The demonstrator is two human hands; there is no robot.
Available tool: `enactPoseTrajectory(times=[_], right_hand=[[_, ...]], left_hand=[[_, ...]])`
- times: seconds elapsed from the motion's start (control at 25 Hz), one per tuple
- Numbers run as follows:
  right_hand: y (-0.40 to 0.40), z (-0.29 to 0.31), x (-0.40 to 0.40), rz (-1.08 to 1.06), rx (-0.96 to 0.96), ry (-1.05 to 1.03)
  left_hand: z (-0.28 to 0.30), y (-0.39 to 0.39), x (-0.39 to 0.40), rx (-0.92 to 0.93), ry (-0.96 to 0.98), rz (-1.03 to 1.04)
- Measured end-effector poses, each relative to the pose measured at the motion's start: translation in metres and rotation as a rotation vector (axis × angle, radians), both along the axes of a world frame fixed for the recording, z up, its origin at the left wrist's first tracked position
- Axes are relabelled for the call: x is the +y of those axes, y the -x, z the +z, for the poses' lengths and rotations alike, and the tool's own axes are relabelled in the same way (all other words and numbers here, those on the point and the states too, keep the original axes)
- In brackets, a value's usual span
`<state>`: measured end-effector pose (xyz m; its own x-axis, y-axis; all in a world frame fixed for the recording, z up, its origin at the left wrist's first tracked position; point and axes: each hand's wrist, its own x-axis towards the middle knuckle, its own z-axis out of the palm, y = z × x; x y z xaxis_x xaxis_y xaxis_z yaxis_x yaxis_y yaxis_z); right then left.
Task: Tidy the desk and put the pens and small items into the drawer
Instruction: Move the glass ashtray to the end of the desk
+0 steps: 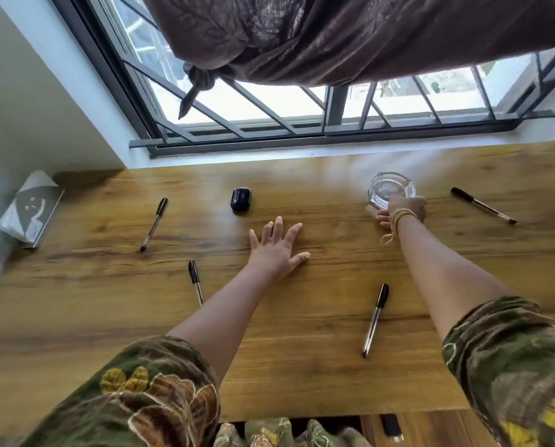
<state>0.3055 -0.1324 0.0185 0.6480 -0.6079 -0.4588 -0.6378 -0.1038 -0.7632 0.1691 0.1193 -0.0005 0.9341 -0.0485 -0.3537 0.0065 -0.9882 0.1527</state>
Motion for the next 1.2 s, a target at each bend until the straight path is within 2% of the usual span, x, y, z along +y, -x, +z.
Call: enactPoseTrajectory(times=[0.2, 0.32, 0.48, 0.6, 0.68, 0.84, 0.96, 1.2], right_hand=[[0.012, -0.001, 0.004, -0.055, -0.079, 0.01], [0.038, 0.0, 0.028, 0.043, -0.161, 0.084], [0.082, 0.005, 0.09, 0.316, -0.273, 0.117], [0.113, 0.012, 0.145, 0.539, -0.302, 0.06], [0.134, 0.017, 0.184, 0.666, -0.308, 0.013], [0.172, 0.018, 0.264, 0.863, -0.306, -0.036], [0.199, 0.015, 0.328, 0.975, -0.267, -0.079], [0.239, 0.008, 0.451, 1.157, -0.17, -0.162]], left_hand=[[-0.001, -0.001, -0.003, -0.008, 0.018, 0.008], [0.011, -0.003, 0.004, -0.064, 0.116, 0.048], [0.034, 0.001, 0.032, -0.16, 0.582, 0.314], [0.047, 0.023, 0.064, -0.151, 0.958, 0.629], [0.055, 0.046, 0.093, -0.127, 1.114, 0.772], [0.056, 0.096, 0.165, -0.149, 1.222, 0.912], [0.054, 0.139, 0.226, -0.23, 1.222, 0.989], [0.043, 0.207, 0.328, -0.358, 1.255, 1.316]])
